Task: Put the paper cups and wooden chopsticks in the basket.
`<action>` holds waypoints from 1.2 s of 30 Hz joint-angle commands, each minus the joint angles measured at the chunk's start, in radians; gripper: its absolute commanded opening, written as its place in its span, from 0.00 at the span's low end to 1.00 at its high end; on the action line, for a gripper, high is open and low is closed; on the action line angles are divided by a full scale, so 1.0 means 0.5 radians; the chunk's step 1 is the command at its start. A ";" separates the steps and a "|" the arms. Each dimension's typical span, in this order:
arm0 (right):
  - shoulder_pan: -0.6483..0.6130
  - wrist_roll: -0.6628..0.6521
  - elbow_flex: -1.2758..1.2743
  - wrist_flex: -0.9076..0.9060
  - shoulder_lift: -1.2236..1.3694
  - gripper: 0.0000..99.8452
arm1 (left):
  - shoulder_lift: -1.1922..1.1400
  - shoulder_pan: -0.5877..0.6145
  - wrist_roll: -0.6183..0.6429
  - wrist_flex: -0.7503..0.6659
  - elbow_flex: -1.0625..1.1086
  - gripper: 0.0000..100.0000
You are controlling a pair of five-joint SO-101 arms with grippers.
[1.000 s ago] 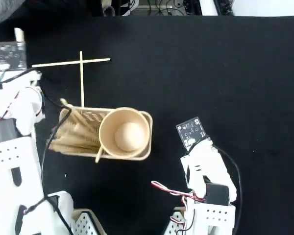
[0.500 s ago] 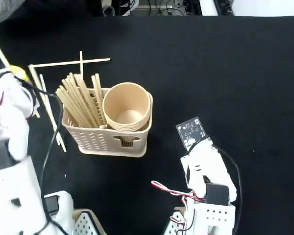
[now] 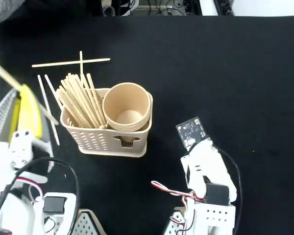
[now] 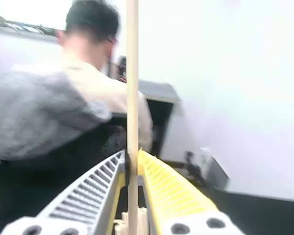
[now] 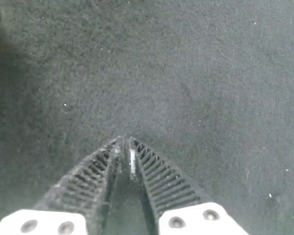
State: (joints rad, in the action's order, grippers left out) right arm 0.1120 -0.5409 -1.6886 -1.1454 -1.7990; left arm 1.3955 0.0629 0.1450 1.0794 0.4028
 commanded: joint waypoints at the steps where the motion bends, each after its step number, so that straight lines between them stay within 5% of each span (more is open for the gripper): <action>1: 0.018 -0.015 0.005 -0.006 -0.140 0.01 | 0.006 -0.180 0.009 0.006 -0.041 0.03; 15: 0.018 -0.015 0.005 -0.006 -0.140 0.01 | 0.160 -0.404 -0.252 -0.147 0.827 0.07; 20: 0.021 -0.015 0.005 -0.006 -0.140 0.01 | 0.350 -0.400 -0.003 -0.147 1.060 0.23; 28: 0.021 -0.015 0.005 -0.006 -0.140 0.01 | 0.414 -0.400 0.049 -0.175 1.017 0.21; 36: 0.021 -0.015 0.005 -0.006 -0.140 0.01 | 0.411 0.072 -0.083 0.092 0.710 0.22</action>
State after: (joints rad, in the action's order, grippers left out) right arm 0.1120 -0.5409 -1.6886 -1.1454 -1.7990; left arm 1.5980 -0.0077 0.1358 1.0748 0.8416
